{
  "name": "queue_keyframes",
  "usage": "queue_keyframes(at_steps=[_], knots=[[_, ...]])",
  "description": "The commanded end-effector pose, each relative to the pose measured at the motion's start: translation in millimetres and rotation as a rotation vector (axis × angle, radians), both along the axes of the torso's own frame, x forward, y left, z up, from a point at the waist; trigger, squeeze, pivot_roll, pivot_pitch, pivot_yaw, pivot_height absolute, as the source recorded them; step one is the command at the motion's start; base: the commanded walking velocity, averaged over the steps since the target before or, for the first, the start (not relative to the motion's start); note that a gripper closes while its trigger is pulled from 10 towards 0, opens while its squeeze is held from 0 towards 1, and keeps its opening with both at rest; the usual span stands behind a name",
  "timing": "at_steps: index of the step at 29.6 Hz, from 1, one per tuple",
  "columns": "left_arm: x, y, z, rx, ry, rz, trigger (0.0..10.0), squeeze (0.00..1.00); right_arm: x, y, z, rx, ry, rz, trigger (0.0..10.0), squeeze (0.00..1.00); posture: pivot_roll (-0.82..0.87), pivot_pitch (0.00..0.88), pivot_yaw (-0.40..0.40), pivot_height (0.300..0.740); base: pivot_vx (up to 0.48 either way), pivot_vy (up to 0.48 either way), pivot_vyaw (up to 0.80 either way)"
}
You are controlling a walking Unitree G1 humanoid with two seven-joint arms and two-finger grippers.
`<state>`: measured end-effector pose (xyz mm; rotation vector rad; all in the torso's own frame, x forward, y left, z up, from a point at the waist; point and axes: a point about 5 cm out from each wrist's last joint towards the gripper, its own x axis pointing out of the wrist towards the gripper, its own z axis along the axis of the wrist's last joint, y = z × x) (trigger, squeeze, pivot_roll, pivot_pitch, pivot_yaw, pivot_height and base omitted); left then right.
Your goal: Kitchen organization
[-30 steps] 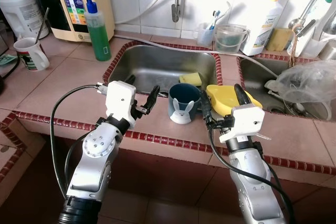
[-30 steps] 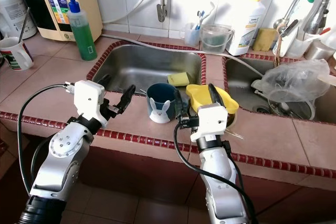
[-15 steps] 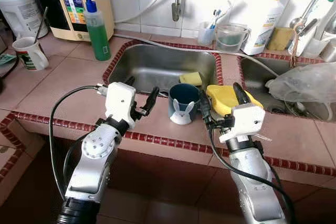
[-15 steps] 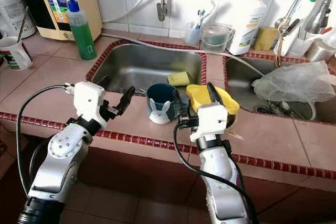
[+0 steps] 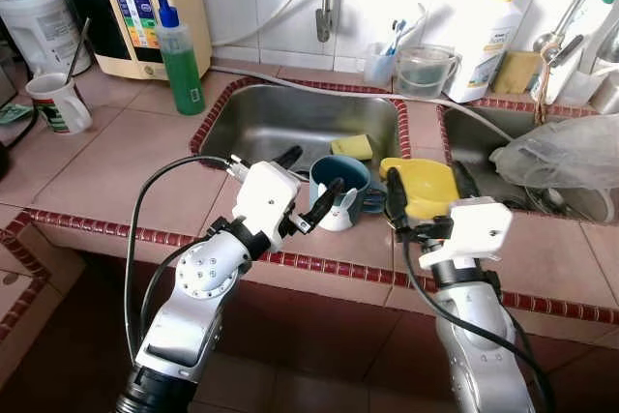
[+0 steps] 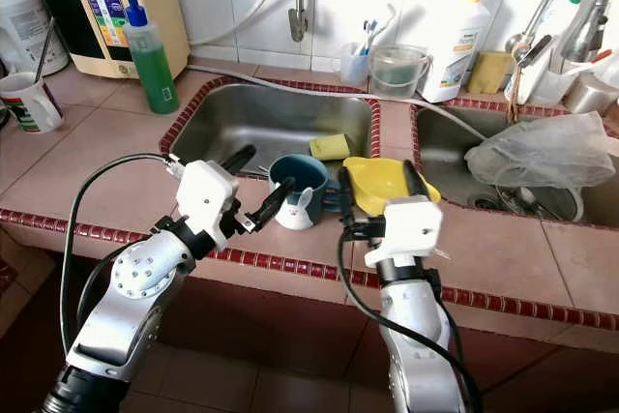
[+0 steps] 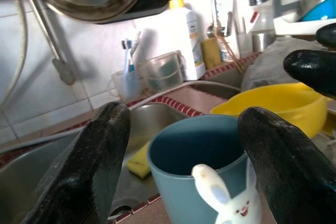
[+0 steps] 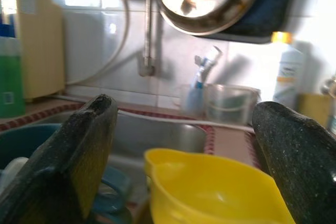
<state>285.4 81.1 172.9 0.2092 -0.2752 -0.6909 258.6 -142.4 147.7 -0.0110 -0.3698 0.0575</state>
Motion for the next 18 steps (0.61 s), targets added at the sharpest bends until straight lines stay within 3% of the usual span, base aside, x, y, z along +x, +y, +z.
queue_keyframes(at_steps=[1,5,18], knots=[[-2.2,-2.5,6.4,0.01,-0.036,-0.033,10.0,0.0,-4.1,-4.5,4.8,0.025,-0.014,-0.027,10.0,0.0,-0.17,0.007,0.041,0.711,0.0,0.0,0.0],[2.5,-3.2,10.3,0.04,-0.052,-0.085,10.0,0.0,-21.6,6.7,-2.4,0.001,0.025,0.059,10.0,0.0,-0.19,0.015,0.057,0.711,0.0,0.0,0.0],[13.5,-10.1,19.0,0.125,-0.108,-0.185,10.0,0.0,-38.8,19.1,-11.8,-0.04,0.126,0.187,10.0,0.0,-0.2,0.041,0.07,0.711,0.0,0.0,0.0]])
